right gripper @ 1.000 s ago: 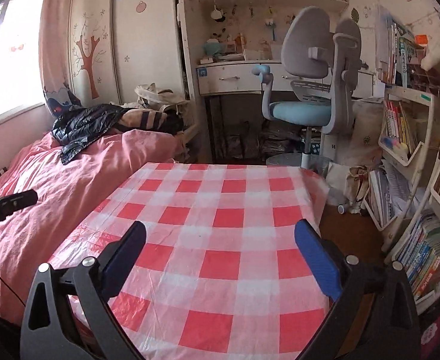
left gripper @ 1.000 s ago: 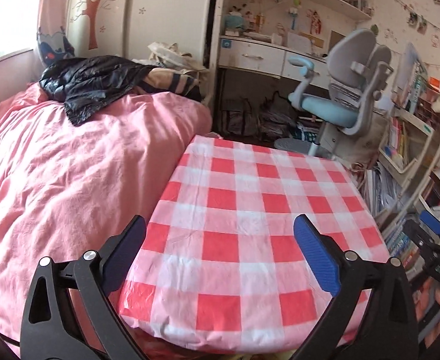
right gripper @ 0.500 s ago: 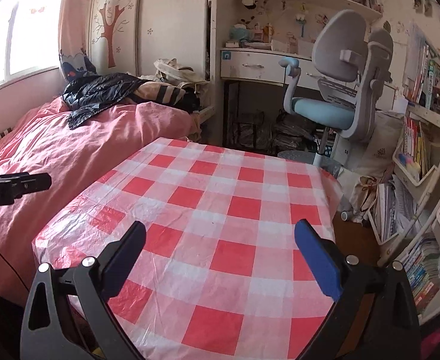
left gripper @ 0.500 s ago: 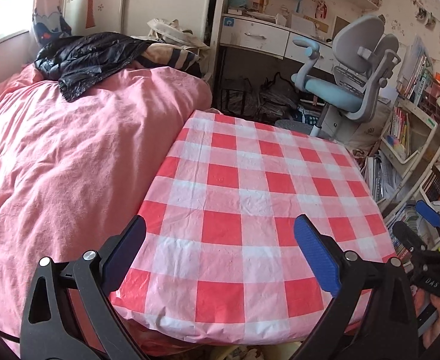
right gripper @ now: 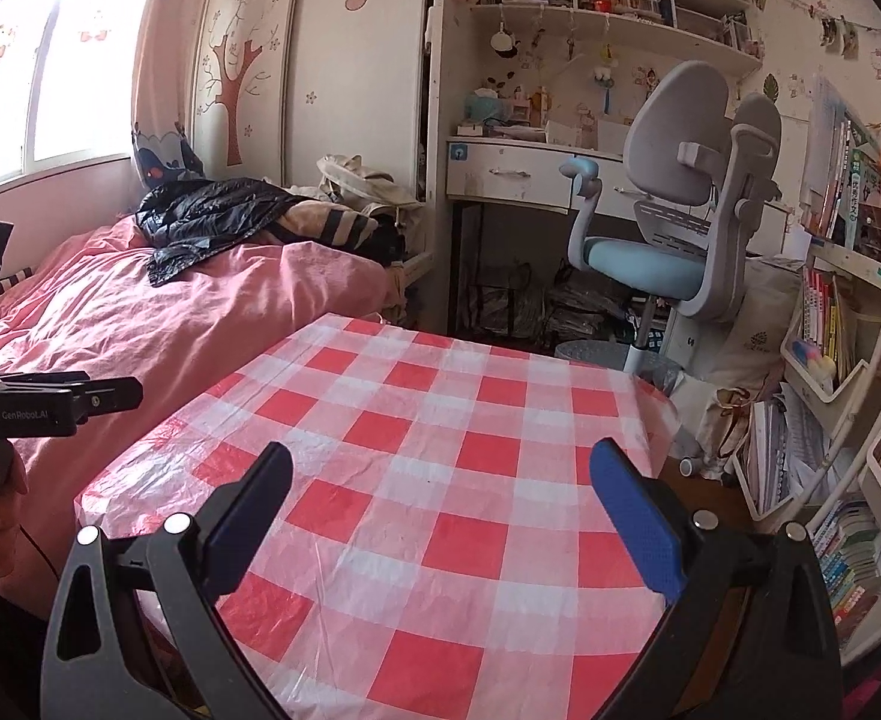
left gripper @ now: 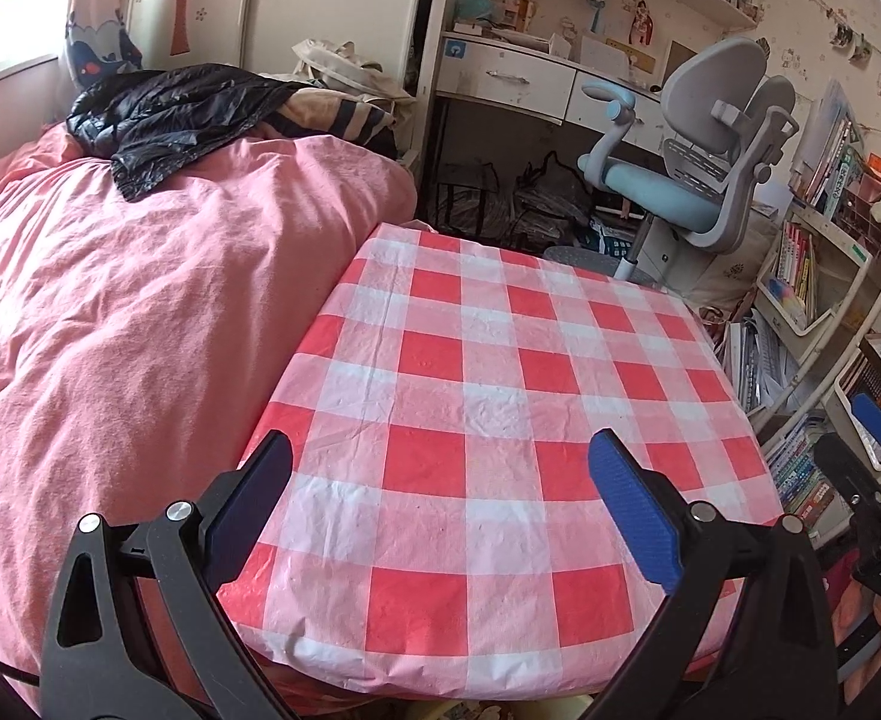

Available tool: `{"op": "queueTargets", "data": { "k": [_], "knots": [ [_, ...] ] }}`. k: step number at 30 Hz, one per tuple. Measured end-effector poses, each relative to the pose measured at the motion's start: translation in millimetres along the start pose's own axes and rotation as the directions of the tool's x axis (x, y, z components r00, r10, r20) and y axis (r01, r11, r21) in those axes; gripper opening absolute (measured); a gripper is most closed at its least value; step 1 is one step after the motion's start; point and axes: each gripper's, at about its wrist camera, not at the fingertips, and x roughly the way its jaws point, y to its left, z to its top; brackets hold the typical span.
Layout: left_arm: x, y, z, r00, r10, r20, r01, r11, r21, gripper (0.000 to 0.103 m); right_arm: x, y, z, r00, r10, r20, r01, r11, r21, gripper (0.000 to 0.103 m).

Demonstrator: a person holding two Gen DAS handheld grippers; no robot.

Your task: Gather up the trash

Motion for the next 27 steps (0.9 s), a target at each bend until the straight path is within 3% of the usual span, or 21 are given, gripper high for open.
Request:
{"op": "queueTargets", "data": {
  "k": [15, 20, 22, 27],
  "knots": [
    [8.4, -25.2, 11.6, 0.996, 0.075, 0.039, -0.078, 0.994, 0.077, 0.095, 9.8, 0.4, 2.6, 1.000, -0.015, 0.012, 0.015, 1.000, -0.014, 0.095],
    [11.2, -27.8, 14.5, 0.996, 0.046, 0.080, -0.052, 0.995, 0.081, 0.096, 37.5, 1.1, -3.1, 0.996, -0.006, -0.090, 0.002, 0.999, -0.043, 0.095],
    [10.7, -25.8, 14.7, 0.994, 0.011, 0.106, -0.019, 0.997, 0.069, 0.096, 50.0, -4.0, -6.3, 0.991, 0.006, -0.137, -0.009, 1.000, -0.021, 0.095],
    [11.5, -32.0, 19.3, 0.993, 0.020, 0.119, -0.032, 0.995, 0.100, 0.096, 81.8, -17.0, -11.2, 0.977, 0.012, -0.215, -0.003, 0.999, 0.044, 0.095]
  ]
}}
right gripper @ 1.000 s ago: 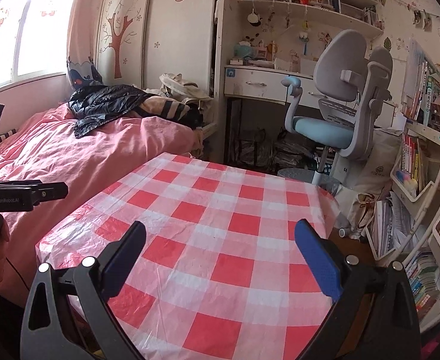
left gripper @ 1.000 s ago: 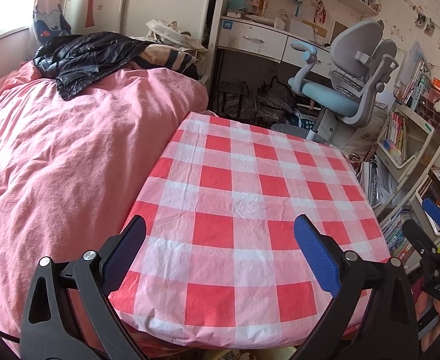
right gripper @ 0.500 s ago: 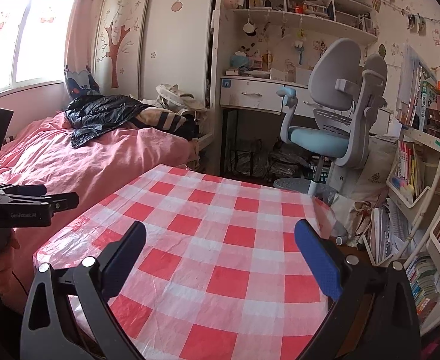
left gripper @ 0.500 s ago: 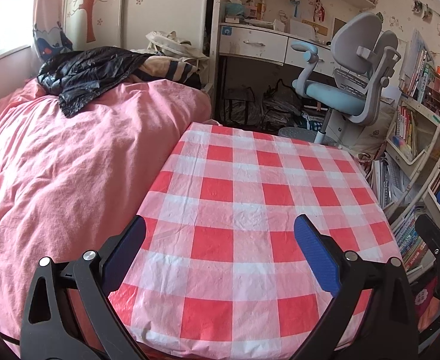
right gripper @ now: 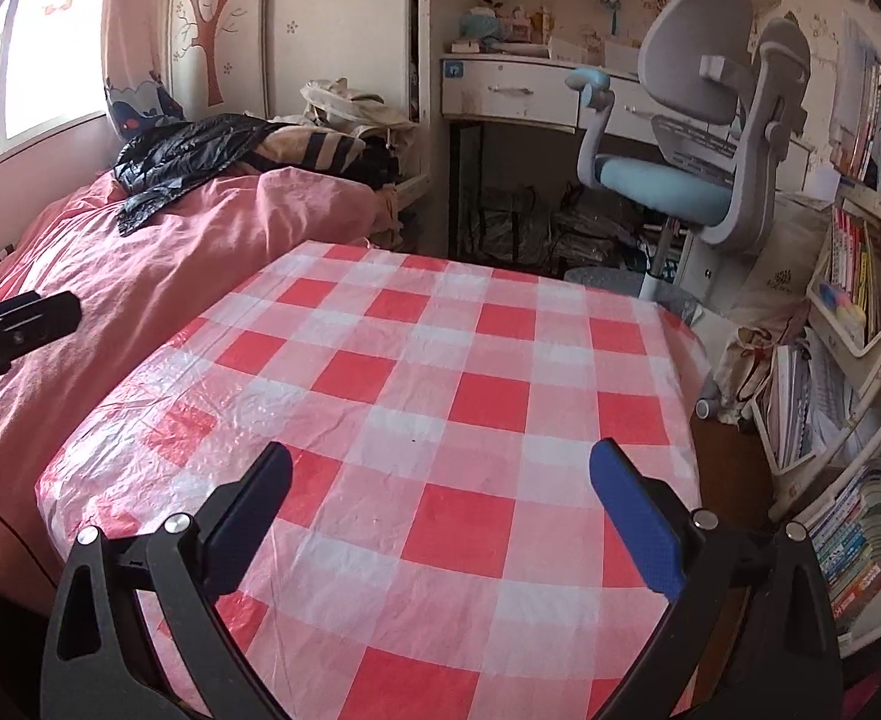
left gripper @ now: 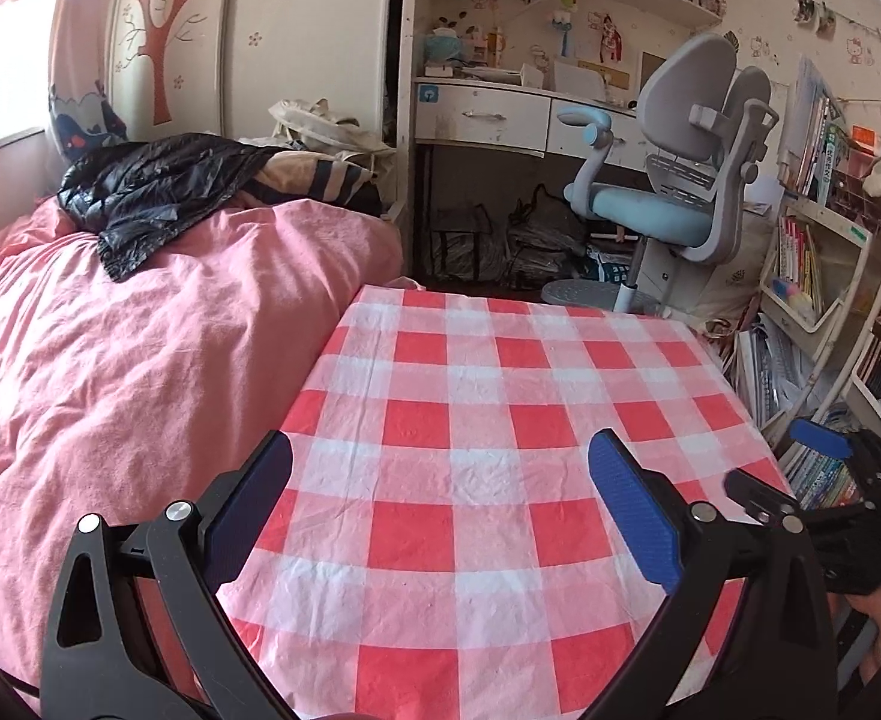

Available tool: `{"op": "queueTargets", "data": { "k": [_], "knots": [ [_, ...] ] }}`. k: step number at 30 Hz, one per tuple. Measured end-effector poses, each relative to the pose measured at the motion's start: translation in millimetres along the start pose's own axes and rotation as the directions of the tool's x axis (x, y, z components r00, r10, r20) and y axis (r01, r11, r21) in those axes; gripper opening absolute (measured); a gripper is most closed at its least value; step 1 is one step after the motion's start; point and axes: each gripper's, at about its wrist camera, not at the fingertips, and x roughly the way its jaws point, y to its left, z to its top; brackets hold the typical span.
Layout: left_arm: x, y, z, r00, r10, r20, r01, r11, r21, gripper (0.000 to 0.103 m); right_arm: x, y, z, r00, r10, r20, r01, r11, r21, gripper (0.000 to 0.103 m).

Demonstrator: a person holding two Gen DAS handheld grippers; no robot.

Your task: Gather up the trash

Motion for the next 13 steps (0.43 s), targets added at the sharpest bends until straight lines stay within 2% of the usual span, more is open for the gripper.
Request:
{"op": "queueTargets", "data": {
  "k": [8, 13],
  "knots": [
    [8.3, -9.5, 2.3, 0.998, 0.034, -0.047, -0.032, 0.999, 0.042, 0.096, 14.2, -9.5, 0.1, 0.999, -0.036, -0.016, 0.036, 0.999, 0.006, 0.095],
    [8.1, -8.6, 2.9, 0.998, 0.029, -0.054, -0.027, 0.999, 0.044, 0.096, 29.6, -23.8, 0.1, 0.997, -0.048, -0.067, 0.051, 0.998, 0.039, 0.095]
  ]
}}
